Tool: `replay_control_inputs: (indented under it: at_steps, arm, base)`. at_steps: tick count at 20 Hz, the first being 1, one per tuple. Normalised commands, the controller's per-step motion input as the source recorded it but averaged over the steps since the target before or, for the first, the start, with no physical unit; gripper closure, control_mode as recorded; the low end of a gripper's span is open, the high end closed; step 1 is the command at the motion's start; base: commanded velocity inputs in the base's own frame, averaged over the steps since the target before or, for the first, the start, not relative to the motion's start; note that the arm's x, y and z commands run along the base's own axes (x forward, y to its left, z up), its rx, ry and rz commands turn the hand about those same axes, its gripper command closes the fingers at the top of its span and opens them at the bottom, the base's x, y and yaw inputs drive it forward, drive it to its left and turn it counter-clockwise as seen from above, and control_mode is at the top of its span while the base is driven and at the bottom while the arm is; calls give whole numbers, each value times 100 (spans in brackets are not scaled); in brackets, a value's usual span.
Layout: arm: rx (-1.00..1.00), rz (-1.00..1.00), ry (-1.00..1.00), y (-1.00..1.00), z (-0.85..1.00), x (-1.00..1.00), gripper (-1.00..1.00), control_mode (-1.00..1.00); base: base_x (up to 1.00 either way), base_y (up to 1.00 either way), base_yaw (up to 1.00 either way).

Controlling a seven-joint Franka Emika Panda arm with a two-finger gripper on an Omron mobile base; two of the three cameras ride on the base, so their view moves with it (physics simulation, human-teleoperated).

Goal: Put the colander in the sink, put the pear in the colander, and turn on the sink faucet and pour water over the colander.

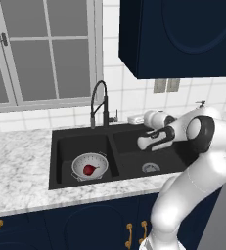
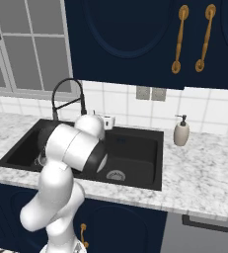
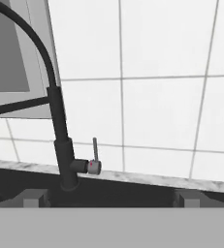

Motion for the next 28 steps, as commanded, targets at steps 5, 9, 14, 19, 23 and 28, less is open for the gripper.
replay_control_inputs:
  at_steps: [5, 9, 14, 19, 23, 28]
  arm:
    - [0, -2, 0, 24, 0, 32, -100, -100]
    - [0, -1, 0, 13, 0, 27, -100, -100]
    - [0, 0, -2, 0, -11, 24, -100, -100]
    - [0, 0, -4, 0, -17, 24, -100, -100]
    - [0, 0, -6, 0, -21, 28, -100, -100]
    - [0, 0, -7, -8, -13, 10, -100, -100]
  base:
    - [0, 0, 0]
    - [0, 0, 0]
    - [0, 0, 0]
    - [0, 0, 0]
    - [0, 0, 0]
    - [0, 0, 0]
